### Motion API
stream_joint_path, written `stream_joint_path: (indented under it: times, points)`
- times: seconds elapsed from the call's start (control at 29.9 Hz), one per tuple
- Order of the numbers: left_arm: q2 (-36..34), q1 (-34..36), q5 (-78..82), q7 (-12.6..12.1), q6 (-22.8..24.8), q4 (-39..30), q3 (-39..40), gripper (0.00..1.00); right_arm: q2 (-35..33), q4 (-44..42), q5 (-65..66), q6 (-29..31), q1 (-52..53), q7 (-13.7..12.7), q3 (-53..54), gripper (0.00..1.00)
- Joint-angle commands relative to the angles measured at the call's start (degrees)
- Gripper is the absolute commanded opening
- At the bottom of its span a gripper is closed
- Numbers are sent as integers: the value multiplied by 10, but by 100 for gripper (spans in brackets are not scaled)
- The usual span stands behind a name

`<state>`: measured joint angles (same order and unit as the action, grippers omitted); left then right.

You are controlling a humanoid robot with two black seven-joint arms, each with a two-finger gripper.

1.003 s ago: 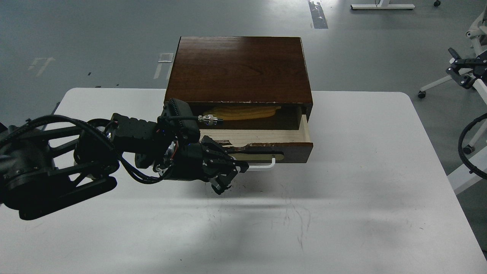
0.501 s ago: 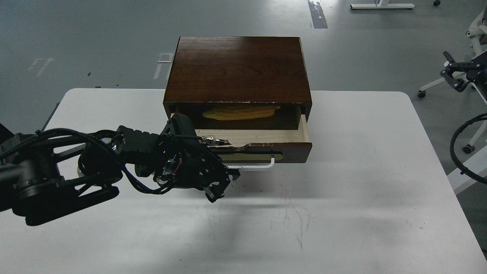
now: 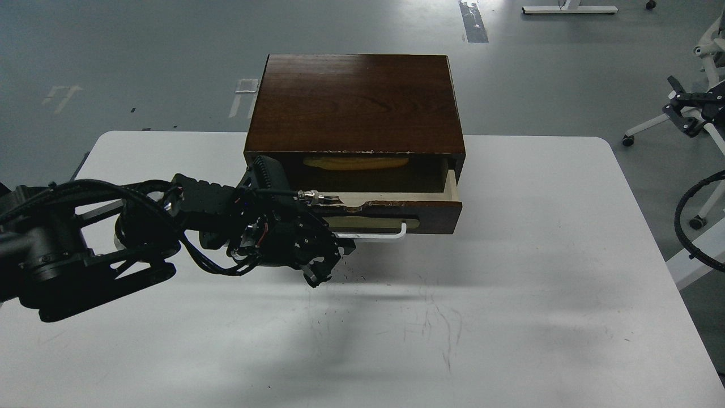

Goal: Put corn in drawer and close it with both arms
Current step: 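Push the drawer into the box with the left gripper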

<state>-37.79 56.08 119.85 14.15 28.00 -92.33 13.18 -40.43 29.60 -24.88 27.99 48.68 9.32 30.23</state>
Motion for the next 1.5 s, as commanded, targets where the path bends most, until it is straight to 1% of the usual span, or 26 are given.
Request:
stream_joint_path:
  times: [0.0, 0.17, 0.43, 0.63, 0.77, 0.94, 1.47]
  points:
    - [3, 8, -1, 0, 0, 17, 0, 0, -1, -11, 0, 0, 0, 0, 0, 100]
    - [11, 8, -3, 0, 0, 27, -1, 0, -2, -13, 1, 0, 0, 0, 0, 100]
    - [18, 9, -2, 0, 0, 66, 1, 0, -11, -13, 1, 0, -1, -1, -1, 100]
    - [23, 9, -3, 0, 0, 68, 3, 0, -17, -13, 1, 0, -1, -1, -3, 100]
    - [39, 17, -2, 0, 0, 108, 2, 0, -16, -15, 1, 0, -2, -2, -3, 100]
    - [41, 31, -7, 2, 0, 133, 1, 0, -16, -15, 3, 0, -3, -1, -8, 100]
    - [50, 36, -21, 0, 0, 138, 2, 0, -16, -13, 2, 0, -3, -1, -3, 100]
